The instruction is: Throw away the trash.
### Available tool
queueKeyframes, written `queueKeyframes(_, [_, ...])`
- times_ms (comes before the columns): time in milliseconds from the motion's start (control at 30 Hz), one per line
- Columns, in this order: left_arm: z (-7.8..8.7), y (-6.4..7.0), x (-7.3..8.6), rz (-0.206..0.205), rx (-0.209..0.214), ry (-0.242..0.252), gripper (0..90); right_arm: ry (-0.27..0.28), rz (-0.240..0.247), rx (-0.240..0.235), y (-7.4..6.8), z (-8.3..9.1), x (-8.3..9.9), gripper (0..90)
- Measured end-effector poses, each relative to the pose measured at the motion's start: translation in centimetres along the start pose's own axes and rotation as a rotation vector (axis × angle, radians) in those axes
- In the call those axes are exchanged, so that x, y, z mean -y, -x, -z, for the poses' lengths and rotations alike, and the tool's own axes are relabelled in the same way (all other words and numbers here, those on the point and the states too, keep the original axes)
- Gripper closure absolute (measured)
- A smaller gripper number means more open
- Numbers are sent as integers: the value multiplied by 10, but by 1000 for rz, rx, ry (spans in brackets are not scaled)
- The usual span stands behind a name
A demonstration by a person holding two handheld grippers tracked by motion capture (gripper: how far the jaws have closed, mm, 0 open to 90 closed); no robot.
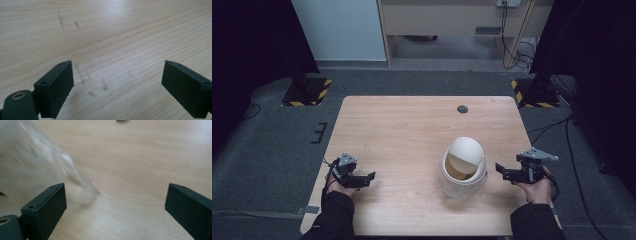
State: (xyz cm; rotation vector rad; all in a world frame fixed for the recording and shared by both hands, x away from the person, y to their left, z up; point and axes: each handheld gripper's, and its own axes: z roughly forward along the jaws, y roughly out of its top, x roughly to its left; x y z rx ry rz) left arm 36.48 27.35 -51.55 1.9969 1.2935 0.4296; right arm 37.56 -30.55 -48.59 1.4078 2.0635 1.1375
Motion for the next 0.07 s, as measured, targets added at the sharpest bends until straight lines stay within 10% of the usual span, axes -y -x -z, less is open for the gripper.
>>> queueKeyframes(67, [-2,-1,1,-1,-5,-18,92,-47,11,21,5,-5,5,29])
